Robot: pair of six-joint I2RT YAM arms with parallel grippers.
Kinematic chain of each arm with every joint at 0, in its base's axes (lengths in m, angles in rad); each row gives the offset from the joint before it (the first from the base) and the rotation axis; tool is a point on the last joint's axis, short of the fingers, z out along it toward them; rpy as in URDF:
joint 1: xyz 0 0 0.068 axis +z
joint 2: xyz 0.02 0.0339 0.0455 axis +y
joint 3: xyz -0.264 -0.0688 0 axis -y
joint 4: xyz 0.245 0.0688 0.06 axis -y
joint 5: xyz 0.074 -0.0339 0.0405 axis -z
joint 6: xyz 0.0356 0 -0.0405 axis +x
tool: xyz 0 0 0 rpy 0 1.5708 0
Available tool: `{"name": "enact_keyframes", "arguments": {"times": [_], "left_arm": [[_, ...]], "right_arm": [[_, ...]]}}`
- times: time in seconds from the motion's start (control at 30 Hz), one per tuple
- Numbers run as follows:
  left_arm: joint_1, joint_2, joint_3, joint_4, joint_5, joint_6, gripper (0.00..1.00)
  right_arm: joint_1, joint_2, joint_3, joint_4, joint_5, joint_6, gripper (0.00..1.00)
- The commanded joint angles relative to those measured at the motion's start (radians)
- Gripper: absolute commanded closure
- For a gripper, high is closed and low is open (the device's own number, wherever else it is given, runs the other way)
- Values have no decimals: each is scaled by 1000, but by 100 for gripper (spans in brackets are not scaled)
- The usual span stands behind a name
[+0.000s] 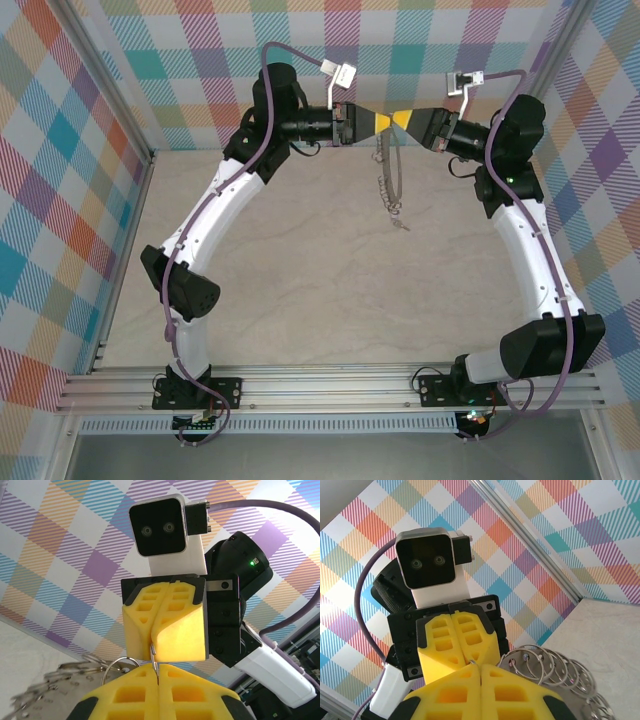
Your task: Put the keys on the keyring
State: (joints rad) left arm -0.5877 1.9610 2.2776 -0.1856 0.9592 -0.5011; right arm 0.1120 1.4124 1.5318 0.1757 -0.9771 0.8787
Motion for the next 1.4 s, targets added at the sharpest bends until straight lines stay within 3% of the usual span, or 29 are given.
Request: {"name": "enact_keyframes", "arguments": {"times": [0.0,0.13,0.17,0.23,0.4,0.57,0.8,1.03,1.37], "left_arm": [[-34,5,11,-13,64,37,100],[-38,20,61,-138,31,116,100],[-38,23,77,-174,18,145,100],[-38,24,95,-235,-18,207,100],[-38,0,97,-331,-148,345,100],[-44,-51,34,-363,-351,453,100],[-74,-183,-200,-250,-631,566,100],[-75,-258,-339,-251,-875,477,100],[-75,-379,-580,-198,-872,398,100]], "right_arm": [[5,14,30,40,36,13,100],[5,20,33,36,39,24,100],[1,18,34,15,47,18,95],[-4,5,27,-14,67,4,73],[-43,-52,-18,-93,131,-25,54],[-93,-98,-77,-199,246,-26,40],[-111,-93,-138,-406,320,-89,34],[-110,-32,-243,-517,370,-148,31],[-59,236,-199,-757,567,-306,34]]}}
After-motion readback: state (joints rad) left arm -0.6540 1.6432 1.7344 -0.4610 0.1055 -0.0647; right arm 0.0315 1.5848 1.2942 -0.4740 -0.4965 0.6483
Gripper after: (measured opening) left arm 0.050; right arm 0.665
